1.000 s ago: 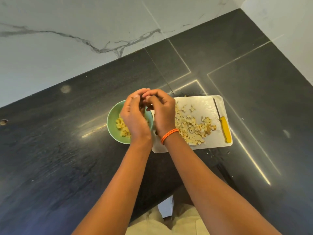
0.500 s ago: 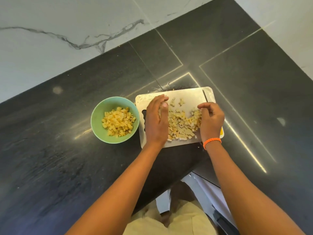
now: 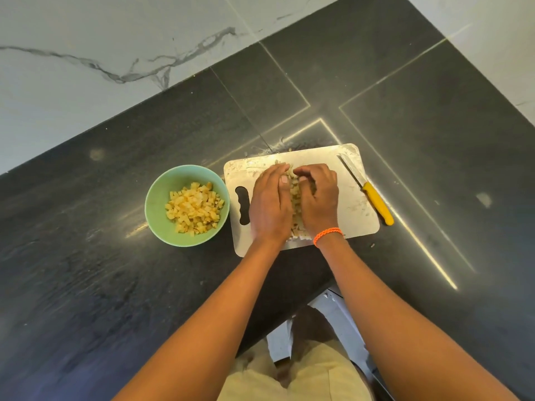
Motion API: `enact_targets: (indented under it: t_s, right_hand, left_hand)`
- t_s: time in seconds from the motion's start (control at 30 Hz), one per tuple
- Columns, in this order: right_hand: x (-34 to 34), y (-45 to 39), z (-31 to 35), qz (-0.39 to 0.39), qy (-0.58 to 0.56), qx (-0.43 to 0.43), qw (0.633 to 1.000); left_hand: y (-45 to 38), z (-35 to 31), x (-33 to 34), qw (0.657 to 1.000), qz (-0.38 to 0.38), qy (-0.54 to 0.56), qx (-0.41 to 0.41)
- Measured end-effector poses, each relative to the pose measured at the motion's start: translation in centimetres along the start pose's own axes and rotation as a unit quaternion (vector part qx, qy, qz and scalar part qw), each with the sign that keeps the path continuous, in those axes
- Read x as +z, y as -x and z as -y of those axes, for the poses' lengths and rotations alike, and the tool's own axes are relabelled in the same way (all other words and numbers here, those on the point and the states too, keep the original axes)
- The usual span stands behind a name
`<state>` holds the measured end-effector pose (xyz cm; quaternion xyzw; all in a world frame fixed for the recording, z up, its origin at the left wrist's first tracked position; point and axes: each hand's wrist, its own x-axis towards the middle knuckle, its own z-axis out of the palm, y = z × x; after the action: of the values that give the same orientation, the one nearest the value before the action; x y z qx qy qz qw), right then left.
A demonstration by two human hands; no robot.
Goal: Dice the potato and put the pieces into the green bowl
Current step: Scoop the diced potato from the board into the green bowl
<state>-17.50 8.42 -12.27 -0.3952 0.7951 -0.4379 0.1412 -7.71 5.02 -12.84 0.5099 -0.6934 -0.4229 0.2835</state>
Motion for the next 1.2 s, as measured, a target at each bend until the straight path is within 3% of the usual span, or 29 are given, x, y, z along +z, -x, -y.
enact_targets:
  t_s: [0.13, 0.33, 0.47, 0.57, 0.67, 0.8, 0.9, 0.97, 1.07, 1.2]
  right_hand:
    - [-1.8, 0.9, -0.3, 0.04, 0.099, -0.117, 0.987]
    - [-2.0, 4.5, -0.9, 0.189, 0.351, -0.305, 0.865]
    - [-1.7, 3.6, -1.3, 0.18, 0.393, -0.34, 0.835]
    - [-1.8, 2.1, -1.3, 0.146, 0.404, -0.346, 0.834]
    - [-2.5, 1.0, -1.9, 0.109, 0.372, -0.321, 0.864]
    - [-3.2, 1.0, -2.1, 0.045, 0.232, -0.169, 0.957]
    - [-1.7, 2.1, -1.2, 0.019, 0.163, -0.052, 0.985]
    - [-0.6, 2.5, -0.8, 0.036, 0.16, -0.034, 0.986]
    - [-0.7, 2.1, -0.4, 0.065, 0.202, -0.072, 0.974]
    - [-1.9, 1.2, -0.3, 0.164, 0.359, -0.152, 0.906]
  left_hand:
    - [-0.6, 0.7, -1.8, 0.993, -0.02, 0.109, 0.027]
    - [-0.4, 1.3, -2.9, 0.981, -0.03, 0.19, -0.007]
    - [-0.2, 1.3, -2.8, 0.986, -0.012, 0.166, 0.007]
    - [-0.2, 1.3, -2.5, 0.989, -0.001, 0.142, 0.034]
    - [-0.3, 1.3, -2.3, 0.991, -0.004, 0.127, 0.044]
    - [-0.3, 1.2, -2.0, 0.992, -0.022, 0.125, 0.028]
    - [0.0, 0.5, -1.0, 0.993, -0.046, 0.107, 0.01]
    - [0.4, -0.2, -0.3, 0.993, -0.057, 0.104, 0.005]
    - [0.1, -0.1, -0.6, 0.989, -0.07, 0.13, 0.004]
    - [-0.4, 0.7, -1.1, 0.989, -0.049, 0.139, 0.02]
